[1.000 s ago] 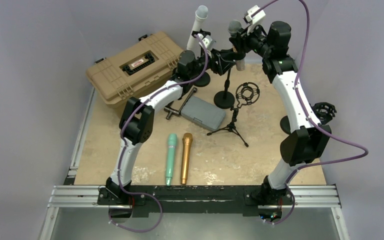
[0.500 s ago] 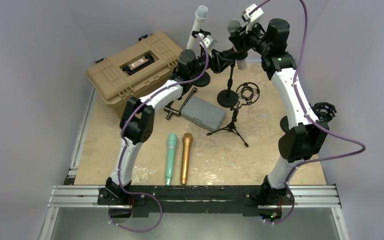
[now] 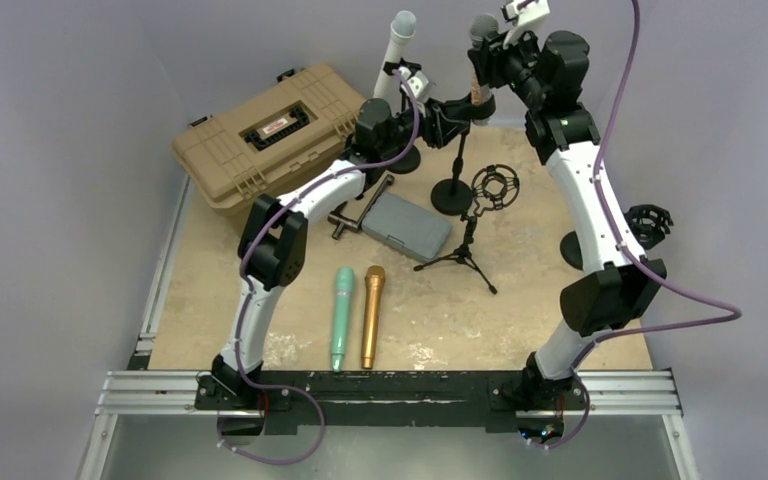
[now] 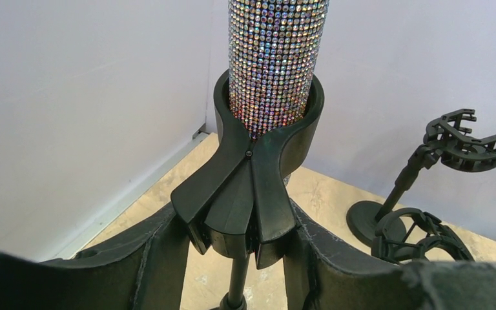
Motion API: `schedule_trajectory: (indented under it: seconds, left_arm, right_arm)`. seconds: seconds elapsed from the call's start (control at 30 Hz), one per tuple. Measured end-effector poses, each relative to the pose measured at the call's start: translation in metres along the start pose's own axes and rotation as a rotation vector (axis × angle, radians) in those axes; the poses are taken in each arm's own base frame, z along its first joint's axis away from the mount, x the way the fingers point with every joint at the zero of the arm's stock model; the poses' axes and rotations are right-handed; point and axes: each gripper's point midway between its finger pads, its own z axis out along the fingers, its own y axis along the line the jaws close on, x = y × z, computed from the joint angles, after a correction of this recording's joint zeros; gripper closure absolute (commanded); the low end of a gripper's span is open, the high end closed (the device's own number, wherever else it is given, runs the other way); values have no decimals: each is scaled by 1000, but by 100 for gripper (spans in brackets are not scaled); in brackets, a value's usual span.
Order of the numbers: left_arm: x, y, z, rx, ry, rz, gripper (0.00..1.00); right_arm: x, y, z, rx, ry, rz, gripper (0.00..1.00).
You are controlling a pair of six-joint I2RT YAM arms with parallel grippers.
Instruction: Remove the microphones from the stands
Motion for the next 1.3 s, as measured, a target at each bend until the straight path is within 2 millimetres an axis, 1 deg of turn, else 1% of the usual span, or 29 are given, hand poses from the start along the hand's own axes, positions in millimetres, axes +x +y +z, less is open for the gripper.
schedule_trajectory:
  seconds: [0.13,0.23,0.37,0.43,0.5,0.57,0.67,0.7,0.73,0.97,1.1,1.13,1.17,1.27,1.3]
  left_arm:
    - [-3,-6,1,19,-2,10,100]
    - [-14,-14,3,32,-22,24,100]
    - [-27,-17,2,36,-46,37,100]
    - [-28,-16,1,37,-48,39,100]
    - [-27,-16,0,45,-43,36,100]
    - [-23,-16,-2,57,-24,23,100]
    - [-8,-17,-6,75,28,-4,100]
    - [0,-17,-7,79,49,-16,100]
    - [4,-17,-7,87,54,-19,100]
    - [6,-16,-8,89,62,-24,100]
    - [5,-12,-9,78,58,-29,100]
    - [5,-11,-10,75,58,-32,81]
    - [5,-10,-10,73,58,-36,67]
    - [6,-9,-11,69,50,-35,40]
    - [6,-9,-12,65,47,-34,32]
  right_arm:
    - [-6,-9,-13,85,-7,54,100]
    - [-18,-11,-20,106,-31,67,100]
    - [-32,-3,-20,50,-65,30,100]
    - [-34,3,-20,1,-69,-7,100]
    - [-31,11,-20,-60,-64,-58,100]
    - [-22,19,-20,-113,-55,-107,100]
    - [1,28,-19,-167,-27,-162,100]
    - [7,28,-18,-172,-14,-172,100]
    - [13,29,-16,-182,-10,-184,100]
    - [13,34,-12,-216,-27,-207,100]
    - [14,35,-2,-232,-22,-202,100]
    - [14,35,0,-234,-23,-201,100]
    - [14,36,1,-236,-28,-202,100]
    - [15,37,-1,-232,-39,-203,100]
    - [15,38,-3,-230,-41,-204,100]
